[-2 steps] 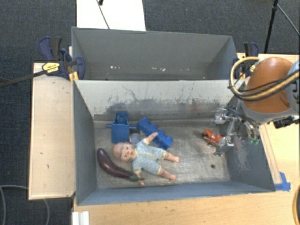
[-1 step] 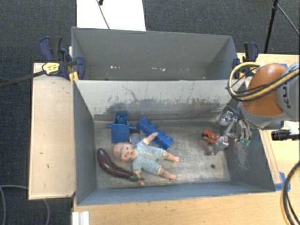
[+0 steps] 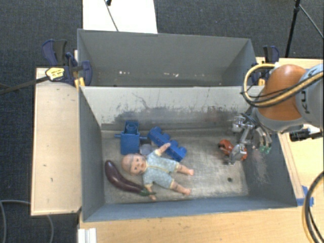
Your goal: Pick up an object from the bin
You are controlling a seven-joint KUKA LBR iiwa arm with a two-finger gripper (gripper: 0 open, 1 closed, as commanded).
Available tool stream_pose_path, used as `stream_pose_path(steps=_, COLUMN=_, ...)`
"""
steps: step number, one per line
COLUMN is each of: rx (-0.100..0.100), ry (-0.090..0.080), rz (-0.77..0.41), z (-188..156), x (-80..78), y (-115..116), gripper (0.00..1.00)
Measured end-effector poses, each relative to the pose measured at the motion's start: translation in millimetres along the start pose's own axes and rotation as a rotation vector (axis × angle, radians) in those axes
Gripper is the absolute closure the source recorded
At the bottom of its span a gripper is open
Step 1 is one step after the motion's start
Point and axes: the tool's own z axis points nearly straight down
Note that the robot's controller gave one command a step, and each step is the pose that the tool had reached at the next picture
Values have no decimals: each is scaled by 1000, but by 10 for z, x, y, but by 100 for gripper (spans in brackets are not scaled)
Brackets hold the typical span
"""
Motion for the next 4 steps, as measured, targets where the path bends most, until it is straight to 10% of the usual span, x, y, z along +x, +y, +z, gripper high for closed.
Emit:
stream_pose_path(steps=1, rx=-1, ry=1, rz=-71, z=13, x=63, y=13, gripper=0)
stream_pose_path(steps=2, rx=-3, ry=0, rz=-1, z=-12, x=-12, y=11, gripper=100)
stream_pose_path(steps=4, rx=-2, ry=2, rz=-3, z=-36, x=-5, y=12, gripper=100)
